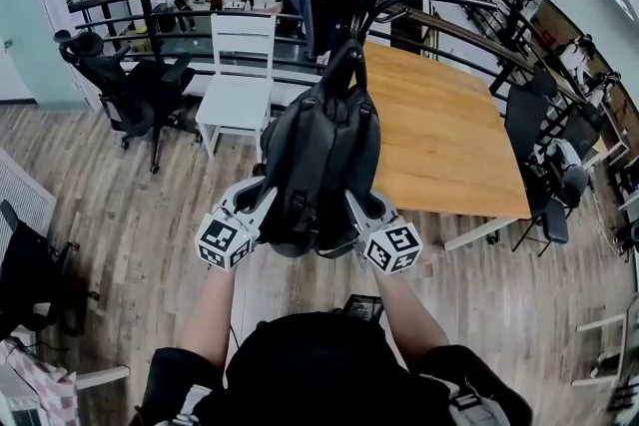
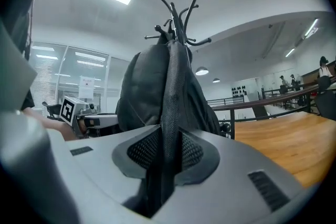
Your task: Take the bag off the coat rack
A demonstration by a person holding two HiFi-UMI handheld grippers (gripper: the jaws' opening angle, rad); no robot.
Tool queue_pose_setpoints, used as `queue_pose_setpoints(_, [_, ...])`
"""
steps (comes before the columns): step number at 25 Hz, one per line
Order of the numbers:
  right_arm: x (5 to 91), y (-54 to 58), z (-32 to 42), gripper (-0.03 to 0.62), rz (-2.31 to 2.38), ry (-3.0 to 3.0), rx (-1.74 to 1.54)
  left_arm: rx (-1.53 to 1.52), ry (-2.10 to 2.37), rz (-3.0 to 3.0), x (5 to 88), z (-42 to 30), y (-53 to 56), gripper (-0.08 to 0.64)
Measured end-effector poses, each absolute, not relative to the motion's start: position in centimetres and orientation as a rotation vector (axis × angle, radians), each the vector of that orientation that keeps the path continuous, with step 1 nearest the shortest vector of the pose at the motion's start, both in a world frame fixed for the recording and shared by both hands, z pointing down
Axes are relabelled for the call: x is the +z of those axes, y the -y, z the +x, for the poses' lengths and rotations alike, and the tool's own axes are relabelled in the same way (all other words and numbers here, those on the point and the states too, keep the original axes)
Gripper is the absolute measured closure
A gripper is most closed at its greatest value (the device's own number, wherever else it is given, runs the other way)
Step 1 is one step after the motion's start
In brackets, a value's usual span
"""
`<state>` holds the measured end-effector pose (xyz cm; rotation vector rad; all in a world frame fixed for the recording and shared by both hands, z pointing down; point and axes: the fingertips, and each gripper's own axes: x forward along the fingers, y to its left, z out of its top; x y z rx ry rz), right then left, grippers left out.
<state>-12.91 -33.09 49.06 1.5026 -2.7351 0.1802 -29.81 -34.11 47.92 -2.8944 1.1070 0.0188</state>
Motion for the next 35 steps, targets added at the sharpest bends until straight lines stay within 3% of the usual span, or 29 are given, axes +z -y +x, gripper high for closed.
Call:
queue_pose_setpoints(17, [39.3,25.8,-14.1,0.505,1.534,2.911,0.041,0.215,-1.009,-2.914,38.2,-31.1,27.6,0.491])
queue_pose_setpoints(35, [35.4,17.9,-14.3,0.505,1.624,2.913,0.016,0.277,-0.854,-3.029,34.3,-31.2,20.4,0.491])
